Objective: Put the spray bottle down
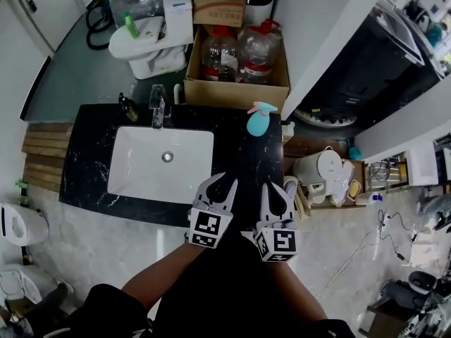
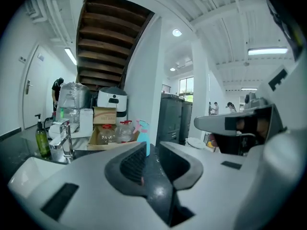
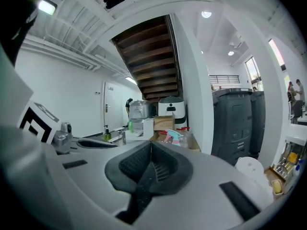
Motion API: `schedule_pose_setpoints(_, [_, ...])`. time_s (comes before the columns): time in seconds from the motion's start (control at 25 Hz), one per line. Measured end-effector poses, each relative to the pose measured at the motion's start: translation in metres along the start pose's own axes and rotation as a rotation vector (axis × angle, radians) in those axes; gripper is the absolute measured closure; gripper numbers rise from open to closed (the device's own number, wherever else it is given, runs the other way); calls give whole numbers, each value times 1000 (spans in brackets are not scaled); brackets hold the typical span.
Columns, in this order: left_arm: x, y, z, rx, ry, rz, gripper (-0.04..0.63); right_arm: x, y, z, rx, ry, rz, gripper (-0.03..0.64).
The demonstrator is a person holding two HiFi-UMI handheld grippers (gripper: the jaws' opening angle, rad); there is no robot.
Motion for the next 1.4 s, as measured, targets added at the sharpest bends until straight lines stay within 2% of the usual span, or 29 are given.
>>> schedule_pose_setpoints(0.08, [-3, -16, 2, 4, -5, 13, 568, 0, -8, -13, -28, -8, 4, 600])
schedule_pose_setpoints(0.12, [-5, -24, 4, 15, -12, 20, 583, 0, -12, -19, -38, -7, 4, 600])
schedule_pose_setpoints(0.28, [-17, -53, 18, 42, -44, 60, 583, -3, -24, -35, -63, 7, 3, 600])
schedule_pose_setpoints(0.56, [-27, -77, 30, -4, -55, 105, 583, -12, -42, -57, -54, -101, 14, 601])
schedule_pose_setpoints(0.72, [-31, -84, 37, -14, -50, 119, 583, -16, -52, -61, -43, -91, 38, 601])
schedule_pose_setpoints(0.96, [-30, -85, 49, 26, -77, 109, 583, -17, -62, -66, -36, -94, 50, 601])
schedule_pose_setpoints(1.16, [-31, -85, 60, 47, -48, 109, 583, -19, -71, -60, 7, -92, 62, 601])
schedule_pose_setpoints(1.4, [-30, -83, 71, 61, -39, 109, 583, -15, -77, -55, 4, -55, 66, 600])
Point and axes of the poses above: the fingertips, and each gripper's own axes: y forward along the fingers, z to its right, x out of its underside, the point moved 4 cm from there along -y, backward along the fingers, and after that the axes turned 6 degrees about -z, right-handed, at the moved point
